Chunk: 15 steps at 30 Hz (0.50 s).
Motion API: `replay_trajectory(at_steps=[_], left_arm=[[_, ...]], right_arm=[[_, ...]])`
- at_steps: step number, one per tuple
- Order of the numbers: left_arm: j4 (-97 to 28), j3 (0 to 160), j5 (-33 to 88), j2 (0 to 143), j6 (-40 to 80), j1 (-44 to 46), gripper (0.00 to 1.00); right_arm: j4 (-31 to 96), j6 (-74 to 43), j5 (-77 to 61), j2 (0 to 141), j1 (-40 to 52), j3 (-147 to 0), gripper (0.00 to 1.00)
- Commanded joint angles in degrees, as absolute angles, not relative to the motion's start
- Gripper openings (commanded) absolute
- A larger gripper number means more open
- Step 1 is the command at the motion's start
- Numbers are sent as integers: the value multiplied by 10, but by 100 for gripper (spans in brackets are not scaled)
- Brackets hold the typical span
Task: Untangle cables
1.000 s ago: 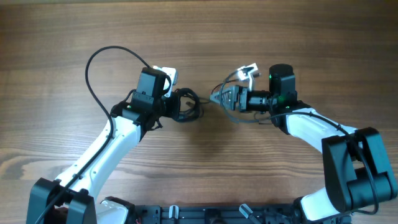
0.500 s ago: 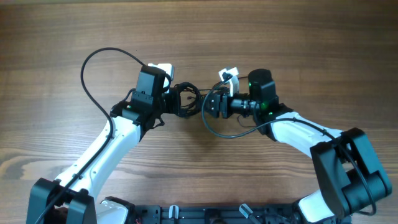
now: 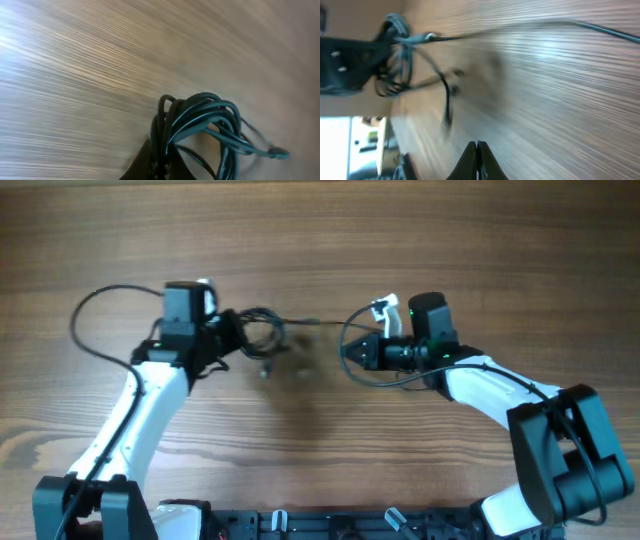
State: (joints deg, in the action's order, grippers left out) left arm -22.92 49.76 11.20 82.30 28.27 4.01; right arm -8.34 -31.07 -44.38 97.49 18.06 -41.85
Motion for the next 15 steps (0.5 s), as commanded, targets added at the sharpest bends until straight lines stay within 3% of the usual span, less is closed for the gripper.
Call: replay_trajectory(at_steps=[1, 3, 5, 6, 8, 10, 13, 15], left_arm=[[-227, 496, 100, 825, 280, 28, 4], [-227, 496, 131, 825, 202, 28, 4], [-227, 496, 170, 825, 124, 28, 4], [-228, 496, 191, 825, 78, 28, 4], [-231, 496, 216, 825, 30, 28, 4], [-230, 496, 317, 825, -24, 28, 4], [-225, 496, 400, 825, -73, 33, 4], [-222, 496, 401, 825, -72, 41, 4]], right_arm=[[-84, -315, -408, 973, 179, -415, 15], [-86, -311, -409, 973, 179, -415, 51], [-105, -254, -467, 973, 179, -415, 73], [-132, -172, -535, 973, 179, -415, 100], [-150, -72, -534, 973, 179, -415, 100], [-169, 4, -533, 973, 181, -415, 99], [-173, 45, -515, 973, 195, -415, 86], [-175, 59, -515, 973, 207, -415, 84]])
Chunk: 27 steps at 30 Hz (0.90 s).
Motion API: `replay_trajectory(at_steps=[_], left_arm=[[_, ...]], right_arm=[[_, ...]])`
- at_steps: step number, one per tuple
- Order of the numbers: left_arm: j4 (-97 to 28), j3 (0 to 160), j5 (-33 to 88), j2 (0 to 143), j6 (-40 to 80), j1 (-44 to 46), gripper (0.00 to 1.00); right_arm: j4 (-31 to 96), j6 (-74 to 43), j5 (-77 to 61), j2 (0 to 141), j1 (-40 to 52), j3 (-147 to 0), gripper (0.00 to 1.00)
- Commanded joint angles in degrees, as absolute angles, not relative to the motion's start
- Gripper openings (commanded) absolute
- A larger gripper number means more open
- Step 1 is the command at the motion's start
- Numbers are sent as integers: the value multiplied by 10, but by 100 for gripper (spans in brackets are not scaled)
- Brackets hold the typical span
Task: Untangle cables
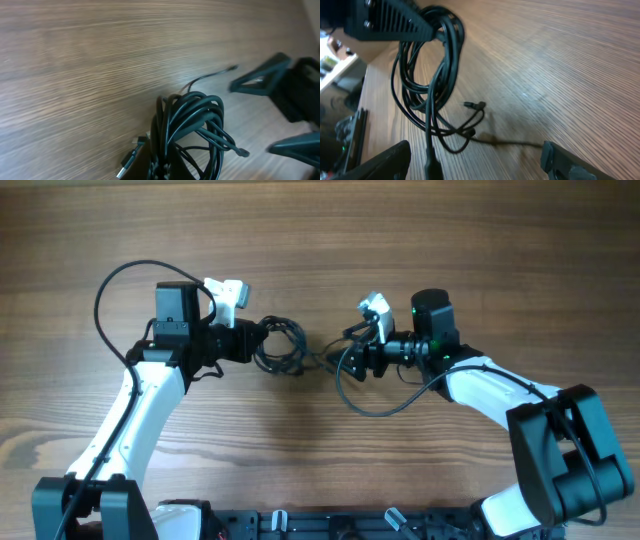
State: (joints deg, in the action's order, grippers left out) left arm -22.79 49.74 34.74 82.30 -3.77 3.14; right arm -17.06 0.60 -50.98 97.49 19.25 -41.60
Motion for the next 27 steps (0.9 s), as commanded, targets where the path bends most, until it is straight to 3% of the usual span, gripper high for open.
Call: replay_trajectory(at_steps=[1, 6, 7, 9, 11, 14, 16, 19, 21, 24, 27], left_arm=[[-220, 496, 401, 825, -71, 49, 4], [-211, 496, 400, 825, -70, 69, 4], [-206, 496, 400, 825, -70, 69, 4], [-189, 496, 400, 825, -45, 69, 4], [-166, 496, 397, 825, -25, 69, 4], [-143, 496, 396, 825, -20, 69, 4], [-142, 496, 396, 825, -6, 69, 4], [-141, 496, 389, 825, 3, 69, 4], [-141, 496, 333, 825, 2, 69, 4], [-140, 496, 331, 825, -15, 69, 4], [-136, 496, 331, 825, -15, 79, 4]], right_arm=[[-175, 78, -509, 973, 215, -415, 84], [-178, 91, -526, 973, 219, -415, 68], [-177, 91, -526, 973, 219, -415, 61], [-172, 91, -526, 973, 219, -415, 30], [-165, 91, -526, 973, 219, -415, 19], [-165, 91, -526, 973, 219, -415, 16], [-165, 90, -526, 973, 219, -415, 5], [-165, 75, -526, 973, 219, -415, 5], [-160, -25, -543, 958, 204, -416, 4], [-189, -144, -688, 936, 191, -416, 4], [-256, -292, -748, 936, 197, -416, 4]])
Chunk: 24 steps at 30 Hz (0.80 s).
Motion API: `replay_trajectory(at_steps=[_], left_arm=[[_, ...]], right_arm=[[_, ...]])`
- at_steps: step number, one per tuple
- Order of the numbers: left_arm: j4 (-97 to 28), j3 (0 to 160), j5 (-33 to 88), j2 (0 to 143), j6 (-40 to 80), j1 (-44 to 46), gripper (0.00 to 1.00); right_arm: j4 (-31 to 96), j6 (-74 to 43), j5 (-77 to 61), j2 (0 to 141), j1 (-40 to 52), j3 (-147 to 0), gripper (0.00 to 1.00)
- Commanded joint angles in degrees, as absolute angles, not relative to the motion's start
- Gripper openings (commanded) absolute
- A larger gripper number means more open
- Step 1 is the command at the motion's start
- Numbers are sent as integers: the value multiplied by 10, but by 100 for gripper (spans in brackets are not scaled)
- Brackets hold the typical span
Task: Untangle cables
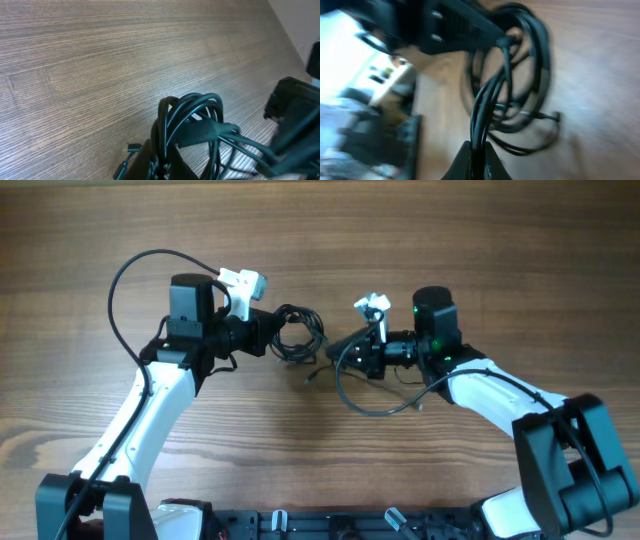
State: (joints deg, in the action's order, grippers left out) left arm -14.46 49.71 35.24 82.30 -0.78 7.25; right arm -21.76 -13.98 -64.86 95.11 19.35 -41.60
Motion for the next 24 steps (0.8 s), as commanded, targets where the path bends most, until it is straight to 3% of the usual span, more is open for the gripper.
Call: replay_trajectory(at_steps=[1, 4, 11, 21, 24], left_arm=[[-133, 496, 331, 825, -15, 92, 4], [-103, 496, 316, 825, -13, 133, 4], [-77, 496, 314, 825, -6, 160, 4], [-113, 496, 321, 825, -71, 250, 4], [-90, 496, 406, 825, -71, 252, 4]], right_arm=[[-295, -348, -751, 936, 201, -416, 4], [-362, -425, -703, 936, 207, -416, 4], [-243, -440, -540, 936, 208, -416, 4], [-241, -484, -414, 936, 208, -416, 4], [-229, -484, -387, 936, 208, -416, 4]])
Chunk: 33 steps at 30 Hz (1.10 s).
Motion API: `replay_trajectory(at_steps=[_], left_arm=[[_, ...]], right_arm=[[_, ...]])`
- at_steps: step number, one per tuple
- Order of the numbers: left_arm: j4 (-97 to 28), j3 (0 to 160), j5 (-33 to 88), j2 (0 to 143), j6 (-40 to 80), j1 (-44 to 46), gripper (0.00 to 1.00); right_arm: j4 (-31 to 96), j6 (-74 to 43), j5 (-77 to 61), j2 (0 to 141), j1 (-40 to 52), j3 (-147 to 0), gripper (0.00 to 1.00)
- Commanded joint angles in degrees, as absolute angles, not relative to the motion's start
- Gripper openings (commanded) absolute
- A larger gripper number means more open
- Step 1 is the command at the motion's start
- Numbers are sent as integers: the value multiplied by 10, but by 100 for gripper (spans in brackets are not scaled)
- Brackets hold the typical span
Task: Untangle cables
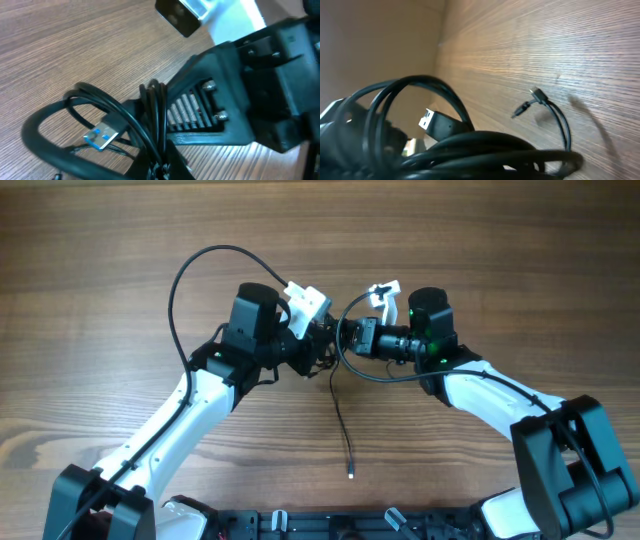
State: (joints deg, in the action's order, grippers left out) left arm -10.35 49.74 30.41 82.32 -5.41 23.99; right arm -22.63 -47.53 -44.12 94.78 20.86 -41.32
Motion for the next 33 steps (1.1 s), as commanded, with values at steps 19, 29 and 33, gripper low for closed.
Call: replay_trajectory(at_steps=[19, 29, 33], left_arm=[[-184, 496, 425, 825, -134, 128, 4], [-246, 496, 536, 825, -260, 128, 4], [-277, 496, 607, 825, -298, 128, 4]], right_arm=[[-143, -244, -431, 936, 184, -416, 100], [-161, 149, -597, 936, 180, -416, 91], [-176, 166, -666, 936, 180, -416, 66]])
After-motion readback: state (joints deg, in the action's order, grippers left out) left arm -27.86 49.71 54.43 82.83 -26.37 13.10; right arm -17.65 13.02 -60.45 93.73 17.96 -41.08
